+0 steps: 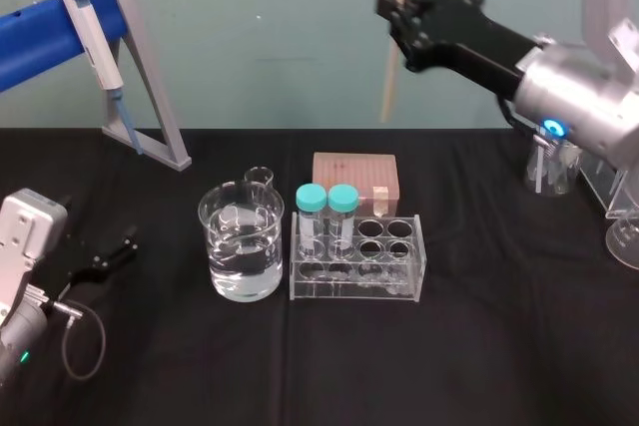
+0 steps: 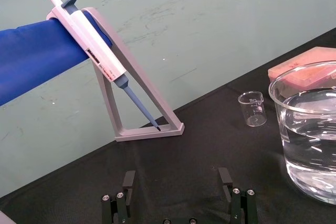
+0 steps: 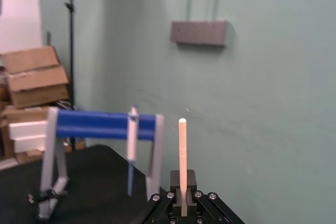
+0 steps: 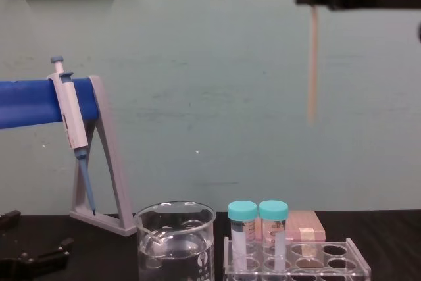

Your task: Hold the thermometer with one hand and immerse one end into the beaker, then reinsert it into the test tube rack.

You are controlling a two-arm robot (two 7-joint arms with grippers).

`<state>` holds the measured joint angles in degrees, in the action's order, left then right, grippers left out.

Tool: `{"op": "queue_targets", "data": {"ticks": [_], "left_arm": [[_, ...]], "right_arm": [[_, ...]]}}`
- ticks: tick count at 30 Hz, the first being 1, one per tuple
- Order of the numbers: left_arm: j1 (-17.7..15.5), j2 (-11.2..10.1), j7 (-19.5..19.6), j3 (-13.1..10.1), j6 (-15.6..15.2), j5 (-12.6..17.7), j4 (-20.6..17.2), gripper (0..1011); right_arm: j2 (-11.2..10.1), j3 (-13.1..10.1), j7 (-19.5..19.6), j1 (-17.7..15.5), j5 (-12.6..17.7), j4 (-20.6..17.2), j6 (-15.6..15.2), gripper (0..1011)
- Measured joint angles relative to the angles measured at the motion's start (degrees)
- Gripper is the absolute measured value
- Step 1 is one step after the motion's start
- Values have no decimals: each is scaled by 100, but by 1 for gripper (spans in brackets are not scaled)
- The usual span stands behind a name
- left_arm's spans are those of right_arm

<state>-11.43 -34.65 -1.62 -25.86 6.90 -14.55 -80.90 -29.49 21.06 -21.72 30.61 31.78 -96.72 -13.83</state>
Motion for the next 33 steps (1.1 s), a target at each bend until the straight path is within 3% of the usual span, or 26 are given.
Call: {"op": "queue_targets", "data": {"ticks": [5,12,21,33], "left_arm": [[0,0,0,0,0,0,0,1004],[0,0,0,0,0,0,0,1004],[0,0,0,0,0,0,1,1004],[0,0,0,0,0,0,0,1004]], "right_arm": [[-120,-168,113,-299,90,-4,-17,54],[4,-335,47,-608,521,388,134,54],[91,-256,-83,-636,899,806,154,54],[-131,-126,-48,-586,951,822,55,54]]}}
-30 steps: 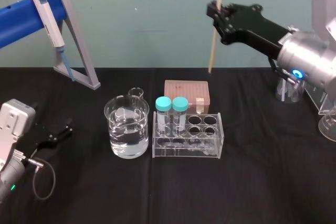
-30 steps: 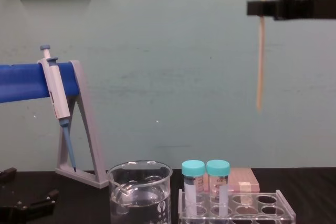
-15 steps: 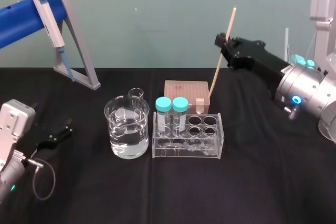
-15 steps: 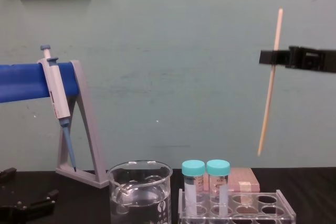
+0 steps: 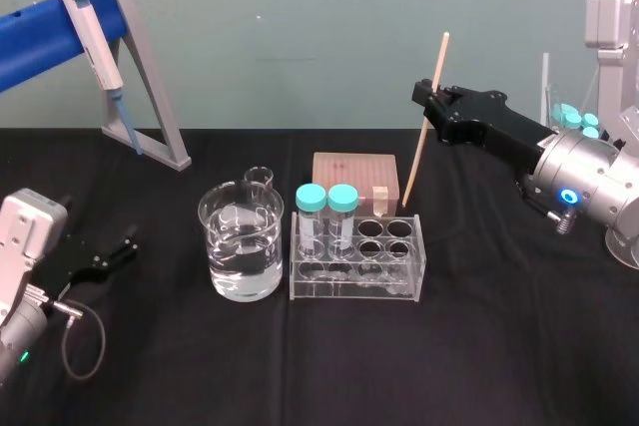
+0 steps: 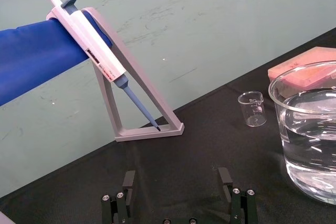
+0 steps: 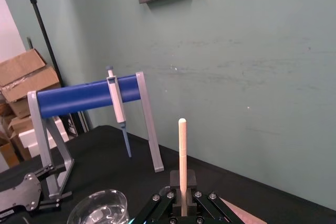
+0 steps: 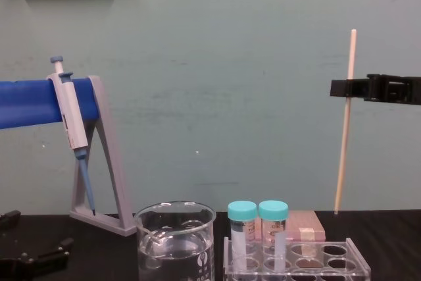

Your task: Hold the thermometer with one hand and immerse one end into the beaker, then reinsert it into the test tube rack.

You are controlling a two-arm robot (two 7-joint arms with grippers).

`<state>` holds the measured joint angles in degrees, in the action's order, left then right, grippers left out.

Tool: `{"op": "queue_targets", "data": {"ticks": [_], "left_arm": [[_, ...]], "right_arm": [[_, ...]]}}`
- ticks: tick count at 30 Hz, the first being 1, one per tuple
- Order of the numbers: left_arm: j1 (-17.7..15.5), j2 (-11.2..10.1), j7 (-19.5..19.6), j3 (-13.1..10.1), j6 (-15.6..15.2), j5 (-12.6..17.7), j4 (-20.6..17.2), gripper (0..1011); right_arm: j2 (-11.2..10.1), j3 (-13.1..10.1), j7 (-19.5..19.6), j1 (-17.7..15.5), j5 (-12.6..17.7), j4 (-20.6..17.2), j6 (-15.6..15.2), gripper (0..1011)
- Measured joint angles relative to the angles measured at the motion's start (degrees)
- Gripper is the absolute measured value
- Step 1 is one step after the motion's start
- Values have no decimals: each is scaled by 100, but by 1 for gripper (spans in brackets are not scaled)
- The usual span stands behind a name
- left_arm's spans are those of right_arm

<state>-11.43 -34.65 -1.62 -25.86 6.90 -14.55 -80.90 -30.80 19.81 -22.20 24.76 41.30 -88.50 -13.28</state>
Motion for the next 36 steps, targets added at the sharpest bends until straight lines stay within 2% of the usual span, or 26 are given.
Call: {"op": "queue_targets", "data": {"ticks": [12,22,36], "left_arm": [[0,0,0,0,0,0,0,1004],[0,0,0,0,0,0,0,1004],[0,0,0,0,0,0,0,1004]], "right_arm": [[-48,172,-77,57,-125,220,103,54],[130,324,-264,205,-299,658,363,54],[226,394,-328,261,-514,947,395,55]]}}
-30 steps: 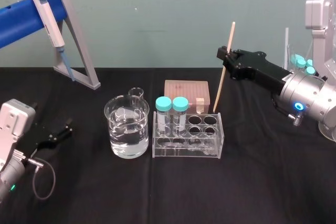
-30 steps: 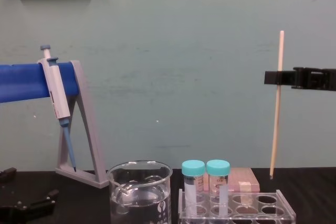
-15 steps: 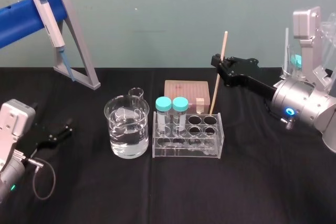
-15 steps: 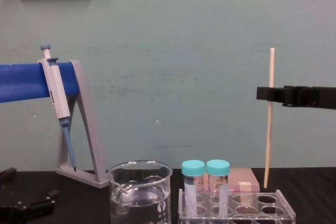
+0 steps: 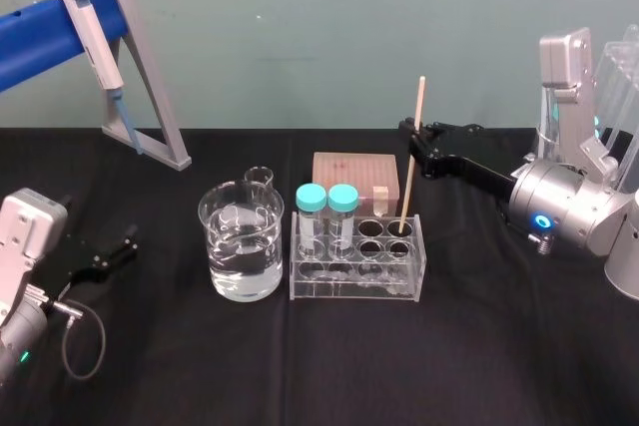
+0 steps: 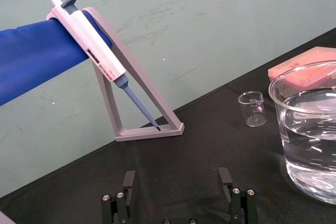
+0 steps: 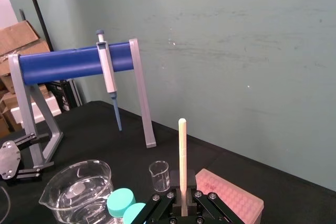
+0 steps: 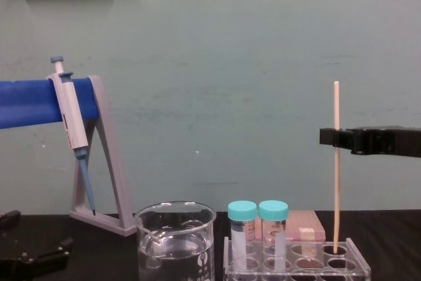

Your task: Hold the thermometer with one hand and immerse one end into the beaker, then reinsert it into the test tube rack.

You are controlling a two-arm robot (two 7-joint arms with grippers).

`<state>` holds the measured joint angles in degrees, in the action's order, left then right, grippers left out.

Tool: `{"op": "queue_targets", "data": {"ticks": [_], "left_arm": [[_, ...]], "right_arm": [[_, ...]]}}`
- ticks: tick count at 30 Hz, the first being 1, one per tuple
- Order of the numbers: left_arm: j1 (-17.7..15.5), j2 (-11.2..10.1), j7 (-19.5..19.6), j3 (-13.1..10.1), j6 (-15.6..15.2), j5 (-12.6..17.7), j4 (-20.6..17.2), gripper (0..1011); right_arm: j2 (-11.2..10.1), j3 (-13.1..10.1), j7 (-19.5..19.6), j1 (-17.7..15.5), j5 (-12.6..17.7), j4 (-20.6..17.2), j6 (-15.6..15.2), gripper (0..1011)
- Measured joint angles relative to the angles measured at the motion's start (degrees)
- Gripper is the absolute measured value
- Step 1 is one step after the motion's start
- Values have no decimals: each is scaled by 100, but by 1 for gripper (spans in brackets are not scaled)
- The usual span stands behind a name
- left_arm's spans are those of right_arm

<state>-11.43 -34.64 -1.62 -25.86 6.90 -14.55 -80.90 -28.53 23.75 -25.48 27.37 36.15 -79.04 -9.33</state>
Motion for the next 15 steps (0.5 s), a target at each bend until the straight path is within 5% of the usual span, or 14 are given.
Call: {"op": "queue_targets", "data": {"ticks": [15], "left_arm": [[0,0,0,0,0,0,0,1004]], "right_arm": [[153,51,-260,162,-196,412,182,54]]}}
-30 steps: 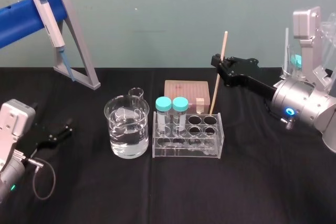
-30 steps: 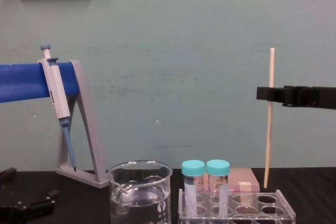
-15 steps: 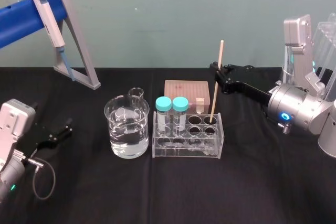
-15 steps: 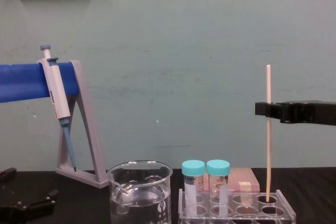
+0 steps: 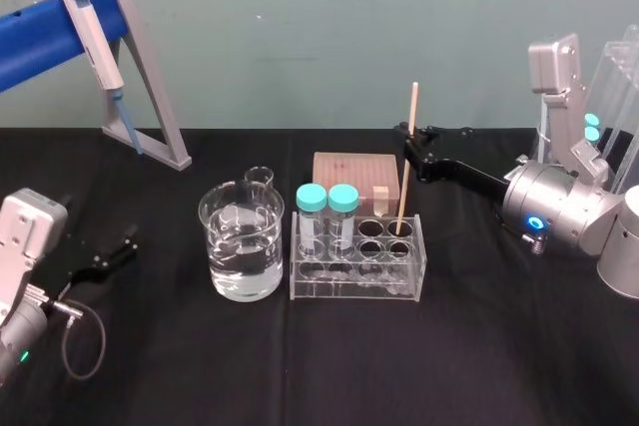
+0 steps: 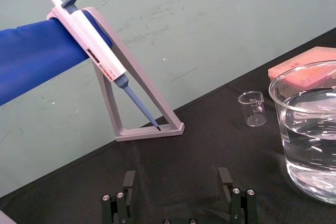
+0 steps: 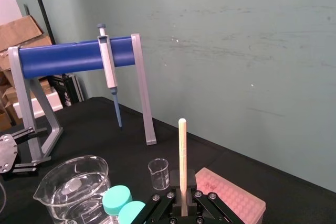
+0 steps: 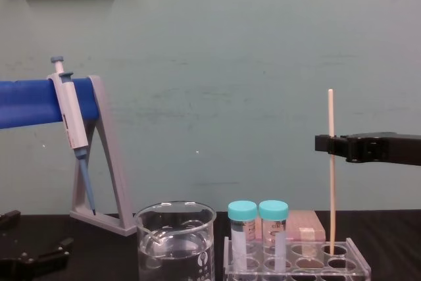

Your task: Hold the thermometer with one hand and immerse one end into the beaker, then reinsert it into the test tube rack.

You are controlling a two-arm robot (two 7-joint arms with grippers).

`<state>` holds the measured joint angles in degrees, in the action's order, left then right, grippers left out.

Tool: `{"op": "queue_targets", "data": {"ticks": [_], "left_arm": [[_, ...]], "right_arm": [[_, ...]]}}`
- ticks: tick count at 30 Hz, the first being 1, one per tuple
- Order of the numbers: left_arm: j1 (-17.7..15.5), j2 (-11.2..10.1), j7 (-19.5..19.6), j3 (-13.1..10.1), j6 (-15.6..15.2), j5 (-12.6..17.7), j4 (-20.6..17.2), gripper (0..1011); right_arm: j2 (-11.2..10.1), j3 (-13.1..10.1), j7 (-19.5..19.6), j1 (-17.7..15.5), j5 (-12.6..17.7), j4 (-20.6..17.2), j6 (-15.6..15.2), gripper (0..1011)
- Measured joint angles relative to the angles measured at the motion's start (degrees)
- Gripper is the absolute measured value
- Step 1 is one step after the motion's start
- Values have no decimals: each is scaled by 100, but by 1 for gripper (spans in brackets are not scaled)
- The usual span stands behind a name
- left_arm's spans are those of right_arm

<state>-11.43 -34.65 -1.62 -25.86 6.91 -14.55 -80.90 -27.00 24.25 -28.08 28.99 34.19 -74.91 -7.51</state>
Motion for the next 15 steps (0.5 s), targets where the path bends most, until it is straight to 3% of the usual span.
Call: {"op": "queue_targets", "data": {"ticks": [15], "left_arm": [[0,0,0,0,0,0,0,1004]], "right_arm": [[85,-15,-38,-67,-36,105,-7,54]]}}
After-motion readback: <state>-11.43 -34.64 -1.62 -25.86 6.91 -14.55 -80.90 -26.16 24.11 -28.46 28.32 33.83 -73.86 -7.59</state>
